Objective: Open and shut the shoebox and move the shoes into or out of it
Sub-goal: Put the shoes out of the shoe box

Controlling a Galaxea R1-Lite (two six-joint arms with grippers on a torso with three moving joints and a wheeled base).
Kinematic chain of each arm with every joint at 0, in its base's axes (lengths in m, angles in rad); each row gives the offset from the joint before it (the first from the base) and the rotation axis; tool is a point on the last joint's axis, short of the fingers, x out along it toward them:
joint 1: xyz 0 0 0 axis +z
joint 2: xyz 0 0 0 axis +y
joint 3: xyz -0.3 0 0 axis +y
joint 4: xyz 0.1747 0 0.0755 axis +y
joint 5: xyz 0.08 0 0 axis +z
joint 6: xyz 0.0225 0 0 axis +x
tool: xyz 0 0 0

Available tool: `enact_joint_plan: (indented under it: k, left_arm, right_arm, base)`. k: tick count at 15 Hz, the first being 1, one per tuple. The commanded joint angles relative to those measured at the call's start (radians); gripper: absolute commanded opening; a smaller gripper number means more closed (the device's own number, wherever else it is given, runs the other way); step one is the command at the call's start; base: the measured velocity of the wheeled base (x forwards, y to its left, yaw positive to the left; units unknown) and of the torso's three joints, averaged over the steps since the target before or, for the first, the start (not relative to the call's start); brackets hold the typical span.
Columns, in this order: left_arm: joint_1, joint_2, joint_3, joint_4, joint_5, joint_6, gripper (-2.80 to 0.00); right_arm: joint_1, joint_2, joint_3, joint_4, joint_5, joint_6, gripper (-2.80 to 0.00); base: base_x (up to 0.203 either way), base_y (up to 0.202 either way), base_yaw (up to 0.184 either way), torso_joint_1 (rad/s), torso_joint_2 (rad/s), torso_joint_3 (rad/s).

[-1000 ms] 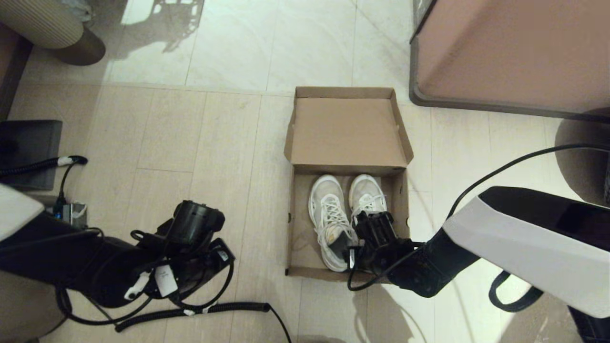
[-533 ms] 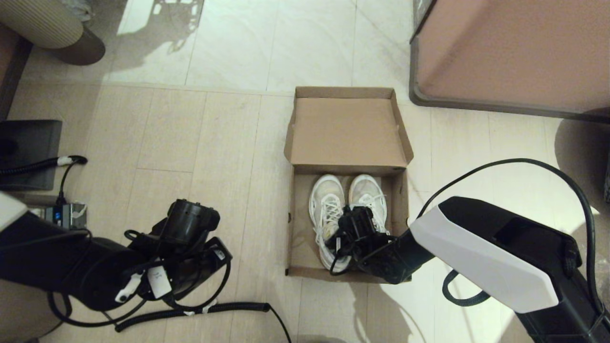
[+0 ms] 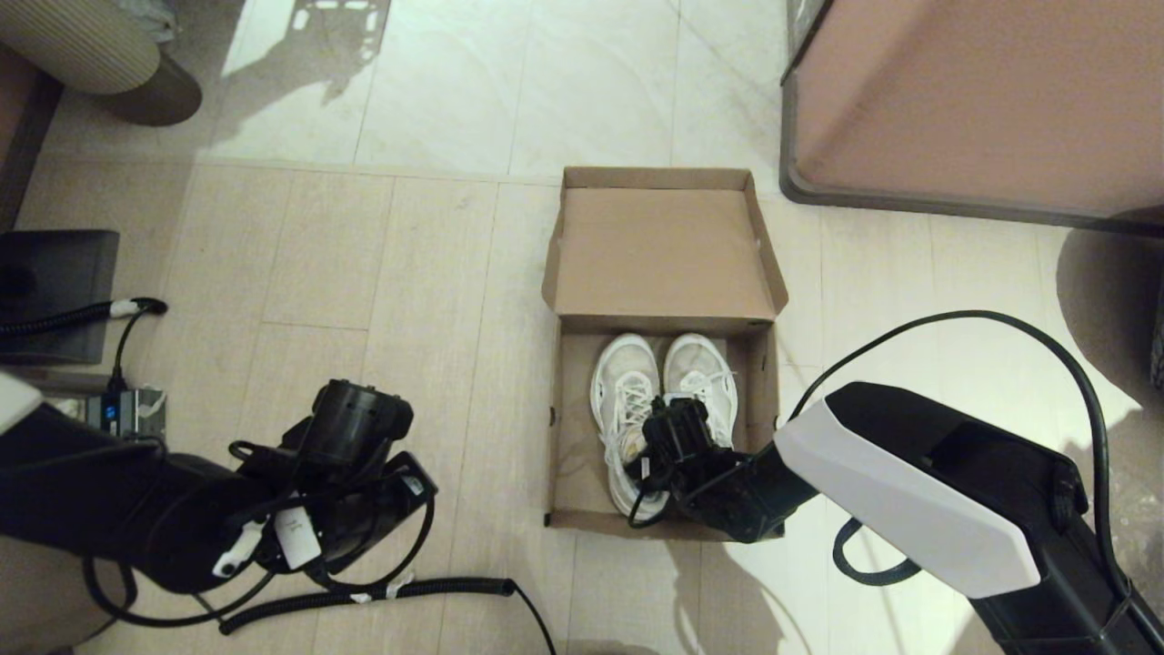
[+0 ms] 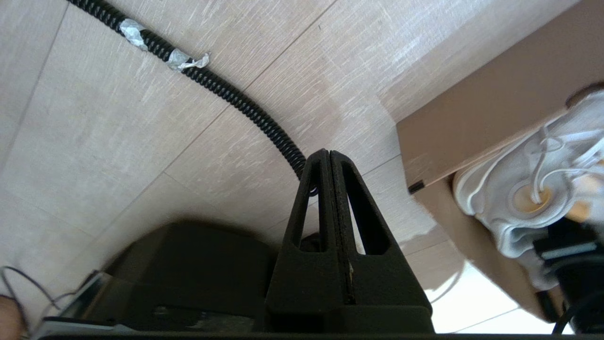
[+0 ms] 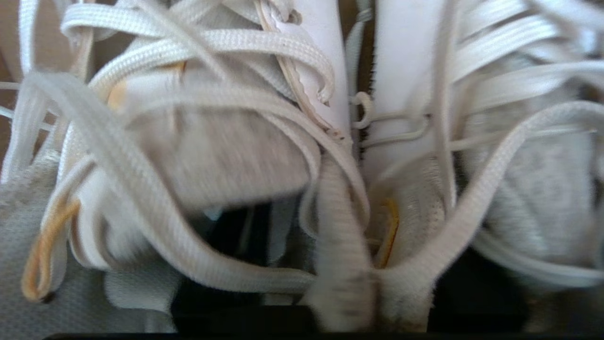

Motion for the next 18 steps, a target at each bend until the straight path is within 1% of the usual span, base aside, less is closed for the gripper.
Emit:
enact_joint_plan:
  k: [1,5,9,12,15,18]
  left_arm:
    - [0.002,-0.01,0.001,0.0,0.002,-0.019,-2.8]
    - [0.008,-0.05,0.024,0.0,0.002,-0.021,-2.8]
    - [0.045,-0.102,0.052,0.003,0.002,-0.016,-2.8]
    - [0.051,-0.146,0.104,0.0,0.002,-0.015,-2.8]
    - [0.051,-0.181,0.138,0.0,0.002,-0.014,-2.8]
    - [0.051,-0.208,0.164,0.0,0.002,-0.014,-2.8]
  right_arm:
    - [0.001,-0.05,0.0,0.012,-0.003,-0.003,-2.8]
    - [-0.001,-0.169,0.011,0.111,0.005,0.006,-2.8]
    - [0.006,-0.275,0.034,0.152,0.012,0.008,-2.8]
    - [0.025,-0.391,0.098,0.187,0.049,0.01,-2.8]
    - [0.049,-0.536,0.188,0.215,0.066,0.013,-2.8]
    - [0.091,-0.684,0.278,0.26,0.074,0.054,-2.8]
  base:
    - [0.0,0.0,0.0,0.0,0.0,0.0]
    - [0.0,0.0,0.0,0.0,0.0,0.0]
    - [0.0,0.0,0.0,0.0,0.0,0.0]
    - [0.0,0.0,0.0,0.0,0.0,0.0]
    - [0.0,0.0,0.0,0.0,0.0,0.0]
    - [0.0,0.0,0.0,0.0,0.0,0.0]
